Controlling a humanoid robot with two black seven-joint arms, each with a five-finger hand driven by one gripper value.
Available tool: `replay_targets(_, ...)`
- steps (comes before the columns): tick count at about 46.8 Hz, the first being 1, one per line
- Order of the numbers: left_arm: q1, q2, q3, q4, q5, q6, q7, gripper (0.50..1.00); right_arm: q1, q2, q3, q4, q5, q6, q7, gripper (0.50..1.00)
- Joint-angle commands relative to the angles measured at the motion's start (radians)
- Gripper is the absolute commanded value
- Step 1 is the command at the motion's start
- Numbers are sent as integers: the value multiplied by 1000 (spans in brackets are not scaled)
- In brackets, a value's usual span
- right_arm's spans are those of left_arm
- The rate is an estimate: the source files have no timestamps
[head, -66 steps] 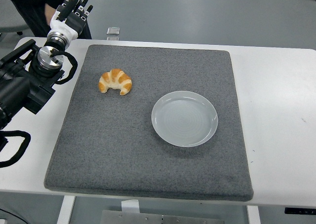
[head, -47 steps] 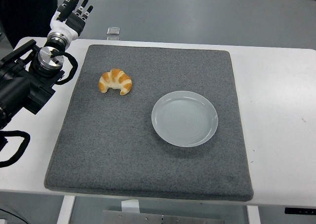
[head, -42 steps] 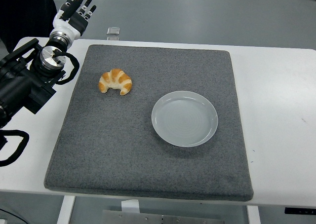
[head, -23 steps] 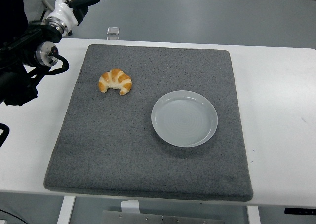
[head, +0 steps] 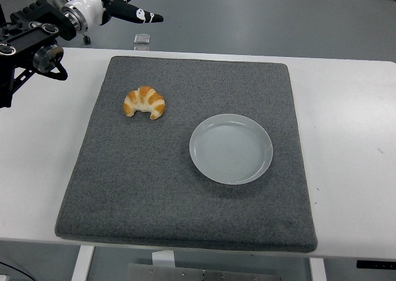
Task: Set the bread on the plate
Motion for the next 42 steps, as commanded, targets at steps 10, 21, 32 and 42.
replay_targets(10,-16,63,121,-128,330,14,-1,996,0,0,0,0,0,0,0,930)
replay_targets(21,-28,100,213,-170,436,15,-1,996,0,0,0,0,0,0,0,930)
replay_targets(32,-30,101,281,-177,488,15,-4,996,0,0,0,1,0,0,0,930)
replay_targets(42,-19,98,289,-179,541,52,-4,994,0,0,-2,0,0,0,0,930)
